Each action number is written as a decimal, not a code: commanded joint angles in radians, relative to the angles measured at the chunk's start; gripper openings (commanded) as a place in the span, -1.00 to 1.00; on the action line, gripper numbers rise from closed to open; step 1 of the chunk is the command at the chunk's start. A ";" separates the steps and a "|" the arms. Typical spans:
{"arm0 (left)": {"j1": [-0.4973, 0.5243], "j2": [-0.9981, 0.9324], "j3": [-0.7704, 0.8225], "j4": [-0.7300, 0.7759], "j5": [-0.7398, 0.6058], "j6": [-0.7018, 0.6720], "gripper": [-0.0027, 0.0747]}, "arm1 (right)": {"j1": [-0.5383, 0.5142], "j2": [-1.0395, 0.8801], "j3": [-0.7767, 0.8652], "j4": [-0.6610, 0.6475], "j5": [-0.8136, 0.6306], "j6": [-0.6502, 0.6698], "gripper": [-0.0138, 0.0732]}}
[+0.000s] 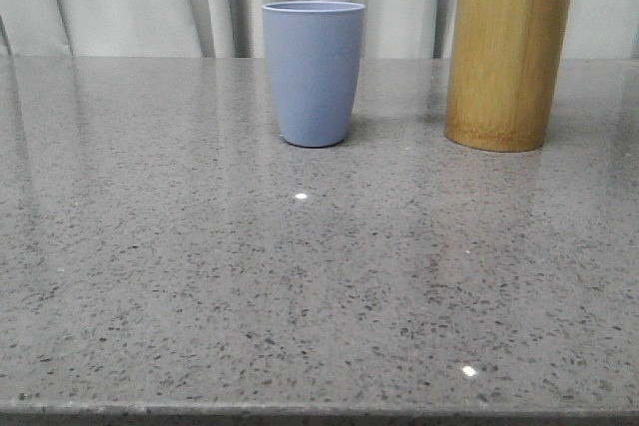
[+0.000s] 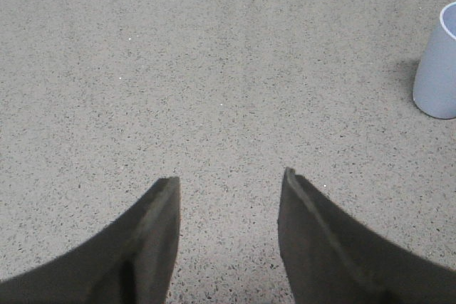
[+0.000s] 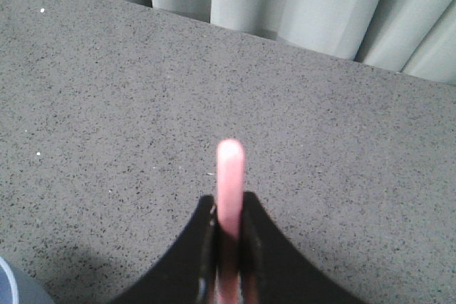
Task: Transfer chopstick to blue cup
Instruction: 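Grasp the pink stick with the right gripper and lift it out, then lower the pink stick into the blue cup and open the right gripper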
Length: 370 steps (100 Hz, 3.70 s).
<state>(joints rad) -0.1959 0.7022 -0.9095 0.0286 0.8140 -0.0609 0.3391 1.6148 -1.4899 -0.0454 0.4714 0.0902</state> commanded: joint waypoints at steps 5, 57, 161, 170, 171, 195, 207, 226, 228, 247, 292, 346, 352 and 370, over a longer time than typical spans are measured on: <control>0.003 -0.004 -0.026 0.003 -0.076 -0.011 -0.12 | 0.000 -0.067 -0.039 -0.015 -0.077 -0.005 -0.65; 0.003 -0.004 -0.026 0.001 -0.076 -0.011 -0.12 | 0.001 -0.204 -0.096 -0.042 -0.065 -0.013 -0.65; 0.003 -0.004 -0.026 -0.001 -0.076 -0.011 -0.12 | 0.262 -0.046 -0.288 0.045 -0.156 -0.032 -0.65; 0.003 -0.004 -0.026 -0.001 -0.076 -0.011 -0.12 | 0.262 -0.016 -0.288 0.045 -0.157 -0.032 -0.65; 0.003 -0.004 -0.026 -0.001 -0.076 -0.011 -0.12 | 0.262 -0.014 -0.288 0.045 -0.157 -0.032 -0.65; 0.003 -0.004 -0.026 -0.001 -0.076 -0.011 -0.12 | 0.262 0.064 -0.288 0.045 -0.164 -0.032 -0.63; 0.003 -0.004 -0.026 -0.001 -0.076 -0.011 -0.12 | 0.262 0.087 -0.288 0.045 -0.163 -0.032 -0.63; 0.003 -0.004 -0.026 -0.001 -0.076 -0.011 -0.12 | 0.262 0.107 -0.288 0.045 -0.148 -0.032 -0.47; 0.003 -0.004 -0.026 -0.001 -0.076 -0.011 -0.12 | 0.262 0.107 -0.288 0.045 -0.146 -0.032 -0.40; 0.003 -0.004 -0.026 -0.001 -0.076 -0.011 -0.12 | 0.259 0.107 -0.288 0.045 -0.139 -0.032 -0.05; 0.003 -0.011 -0.026 0.007 -0.076 -0.011 -0.12 | 0.218 0.013 -0.288 0.037 -0.064 -0.032 -0.05; 0.003 -0.011 -0.026 0.007 -0.076 -0.014 -0.12 | 0.034 -0.273 -0.005 0.037 0.001 -0.032 -0.05; 0.003 -0.011 -0.026 0.007 -0.078 -0.014 -0.12 | 0.016 -0.310 0.037 0.037 0.001 -0.031 -0.05; 0.003 -0.011 -0.026 0.007 -0.084 -0.014 -0.12 | -0.034 -0.429 0.164 0.037 0.000 -0.031 -0.05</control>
<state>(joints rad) -0.1959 0.6924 -0.9095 0.0326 0.8140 -0.0609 0.3302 1.2677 -1.3525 0.0000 0.5406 0.0666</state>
